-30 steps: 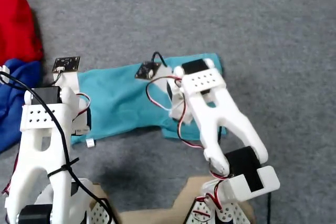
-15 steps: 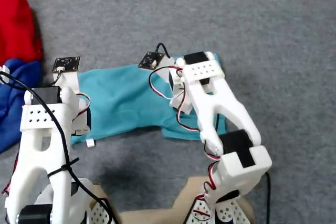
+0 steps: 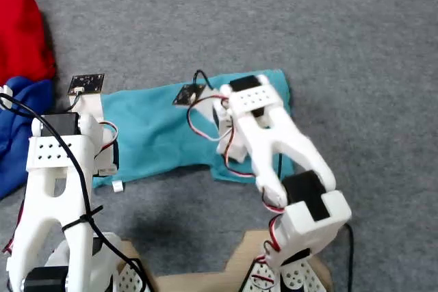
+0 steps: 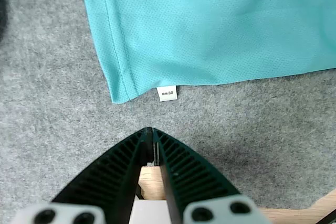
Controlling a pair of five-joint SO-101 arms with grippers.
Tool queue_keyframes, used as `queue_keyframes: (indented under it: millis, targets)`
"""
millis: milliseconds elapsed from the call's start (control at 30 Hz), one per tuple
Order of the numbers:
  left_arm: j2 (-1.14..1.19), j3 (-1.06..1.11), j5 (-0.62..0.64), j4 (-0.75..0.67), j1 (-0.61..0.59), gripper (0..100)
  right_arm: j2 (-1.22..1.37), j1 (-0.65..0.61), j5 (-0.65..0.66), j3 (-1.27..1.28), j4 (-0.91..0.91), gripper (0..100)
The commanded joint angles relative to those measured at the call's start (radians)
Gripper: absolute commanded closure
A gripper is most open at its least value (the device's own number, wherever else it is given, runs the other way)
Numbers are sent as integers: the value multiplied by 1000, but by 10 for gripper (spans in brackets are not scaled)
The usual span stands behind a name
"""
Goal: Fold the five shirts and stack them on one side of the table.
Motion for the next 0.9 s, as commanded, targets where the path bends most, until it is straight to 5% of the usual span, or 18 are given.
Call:
queue_keyframes:
  millis: [0,433,867]
  targets:
    - [-22,0,-8,-11,2,980,-108,-27,3,65,-8,979]
    - [-22,0,-8,-12,8,980,-280,-122,9,248,-8,979]
    - [-22,0,-8,-11,3,980,-289,-76,86,268,-14,934]
